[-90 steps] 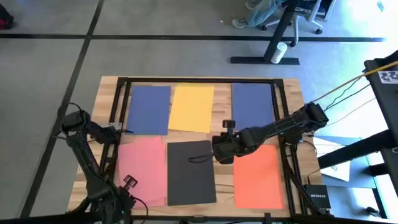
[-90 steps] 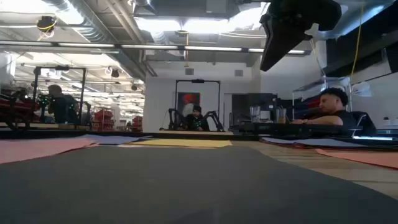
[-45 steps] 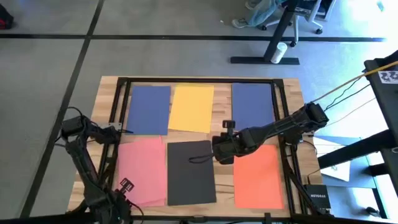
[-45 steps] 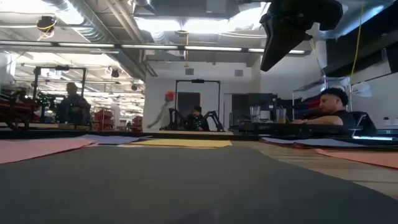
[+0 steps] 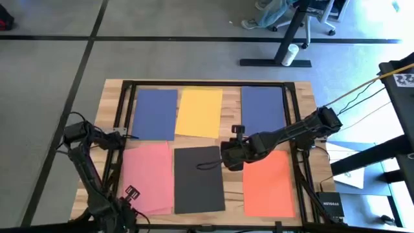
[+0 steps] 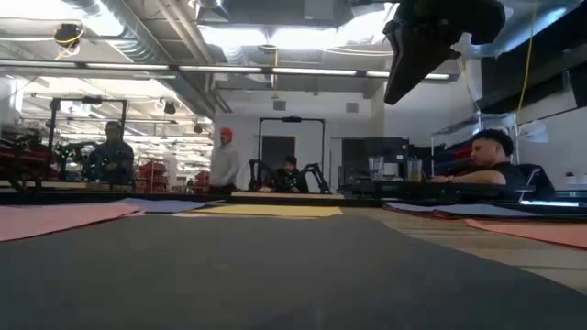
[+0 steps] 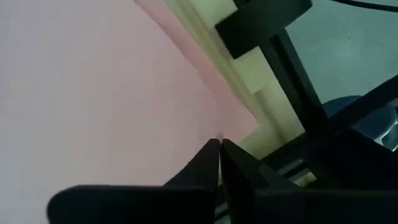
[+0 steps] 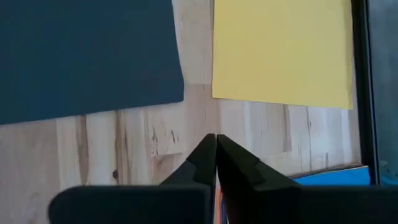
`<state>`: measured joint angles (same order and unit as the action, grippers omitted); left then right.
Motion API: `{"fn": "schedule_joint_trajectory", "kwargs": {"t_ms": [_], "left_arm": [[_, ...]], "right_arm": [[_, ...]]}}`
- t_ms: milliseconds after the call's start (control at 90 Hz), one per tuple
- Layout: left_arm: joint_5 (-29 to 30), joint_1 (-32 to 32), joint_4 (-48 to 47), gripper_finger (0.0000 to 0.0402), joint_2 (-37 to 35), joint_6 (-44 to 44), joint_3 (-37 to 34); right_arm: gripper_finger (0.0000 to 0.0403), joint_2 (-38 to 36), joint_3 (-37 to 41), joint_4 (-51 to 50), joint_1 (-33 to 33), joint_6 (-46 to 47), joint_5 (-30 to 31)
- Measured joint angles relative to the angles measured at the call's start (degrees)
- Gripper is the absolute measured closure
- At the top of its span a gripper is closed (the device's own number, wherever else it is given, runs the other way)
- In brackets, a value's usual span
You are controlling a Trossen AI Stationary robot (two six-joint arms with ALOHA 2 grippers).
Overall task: Organize paper
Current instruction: Stack the pink paper on top of the other pink paper
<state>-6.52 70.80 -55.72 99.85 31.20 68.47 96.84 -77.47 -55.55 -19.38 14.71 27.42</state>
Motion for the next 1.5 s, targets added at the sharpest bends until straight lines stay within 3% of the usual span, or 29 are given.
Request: {"fn": "schedule_joint_trajectory", "kwargs": {"t_ms": [356, 489, 822, 989, 1144, 1500], "left_arm": [[-0.6, 0.5, -1.9, 0.0402, 0.0, 3.9, -0.2], [2.3, -1.4, -1.5, 0.0402, -0.1, 3.9, -0.3], [12.4, -10.4, 2.7, 0.0402, -0.1, -6.9, -0.5], [11.2, -12.3, 2.3, 0.0402, -0.1, -15.7, -0.5], [6.5, -9.9, -1.7, 0.0402, -0.1, -19.9, -0.5], [5.8, -7.0, -2.2, 0.0402, -0.1, -15.9, -0.4]], "right_arm": [[0.0402, 0.0, 0.0, 0.1, 0.0, 0.0, 0.0], [0.0402, 0.0, 0.0, 0.2, 0.0, 0.0, 0.0], [0.0402, 0.0, 0.0, 0.6, -0.1, 0.0, -1.5], [0.0402, 0.0, 0.0, 0.4, -0.1, -0.1, -1.5], [0.0402, 0.0, 0.0, 0.4, -0.1, -0.1, -1.5], [0.0402, 0.0, 0.0, 1.5, -0.1, -0.1, -1.5]]}}
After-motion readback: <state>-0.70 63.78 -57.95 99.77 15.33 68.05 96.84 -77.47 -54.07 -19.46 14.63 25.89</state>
